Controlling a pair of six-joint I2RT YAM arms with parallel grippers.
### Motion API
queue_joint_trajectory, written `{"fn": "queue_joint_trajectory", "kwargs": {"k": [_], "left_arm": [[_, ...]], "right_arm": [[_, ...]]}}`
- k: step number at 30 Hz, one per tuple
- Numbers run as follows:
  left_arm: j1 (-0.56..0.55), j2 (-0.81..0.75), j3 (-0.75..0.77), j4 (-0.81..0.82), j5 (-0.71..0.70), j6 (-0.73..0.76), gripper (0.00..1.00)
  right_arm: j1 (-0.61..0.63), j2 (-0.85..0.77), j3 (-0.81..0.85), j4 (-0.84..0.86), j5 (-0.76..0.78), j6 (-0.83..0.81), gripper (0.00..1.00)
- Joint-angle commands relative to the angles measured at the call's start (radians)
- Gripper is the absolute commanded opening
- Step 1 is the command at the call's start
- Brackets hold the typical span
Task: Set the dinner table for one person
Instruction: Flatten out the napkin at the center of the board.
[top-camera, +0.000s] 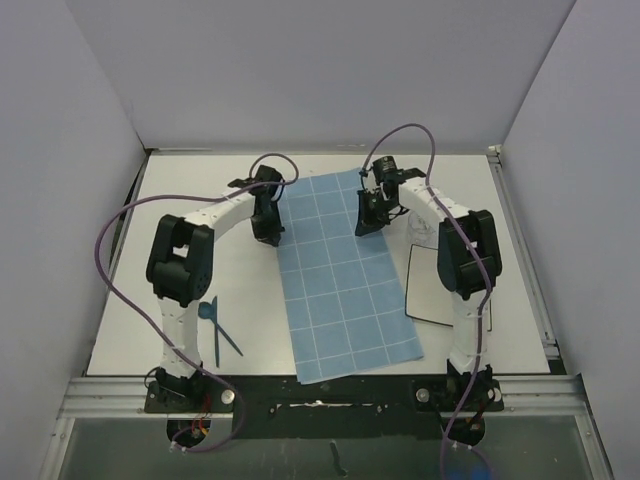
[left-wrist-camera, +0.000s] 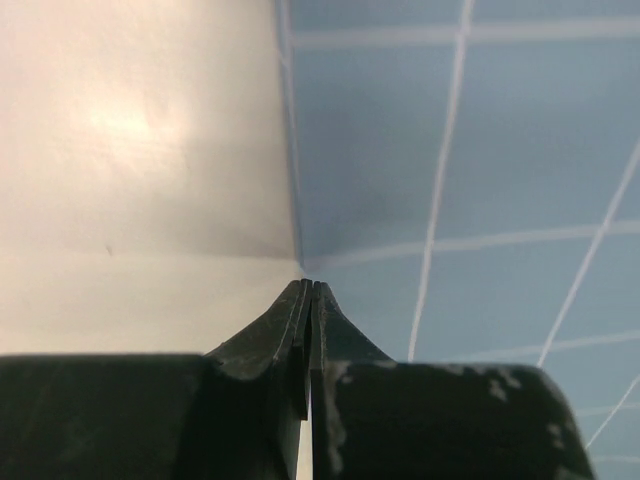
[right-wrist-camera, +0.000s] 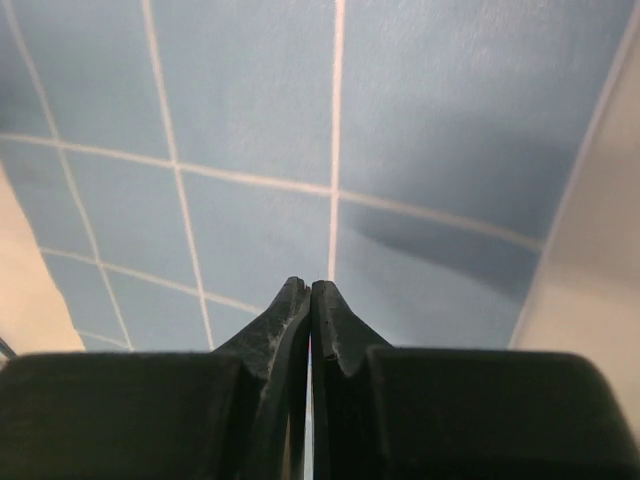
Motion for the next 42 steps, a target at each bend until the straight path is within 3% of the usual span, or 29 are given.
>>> {"fn": "queue_joint_trajectory", "kwargs": {"k": [1,12,21,27,34,42], "left_arm": [[-0.095,-0.273,-0.103,0.006,-0.075,0.000,0.00],[-0.373,-0.517,-0.448,0.035,-0.146,-0.186,0.00],[-0.550,-0.512,-0.573,0.181,-0.144,-0.281,0.00],[-0.567,-0.436,-0.654,0.325,-0.011,-0.362,0.00],[-0.572,-0.349,-0.711,0.268,0.059,-0.504,0.00],[-0.556,-0.371,-0.836,0.290,0.122,-0.603,0.00]], "right_arm": [[0.053,-0.203,-0.066,0.002,0.056,-0.019,0.00],[0.179,-0.410,-0.423,0.073,0.114,0.057,0.00],[0.195,-0.459,-0.477,0.070,0.153,0.052,0.00],[0.193,-0.452,-0.470,0.068,0.153,0.045,0.00],[0.141,-0.452,-0.392,0.025,0.168,0.005,0.00],[0.071,-0.416,-0.272,-0.009,0.154,-0.042,0.00]]}}
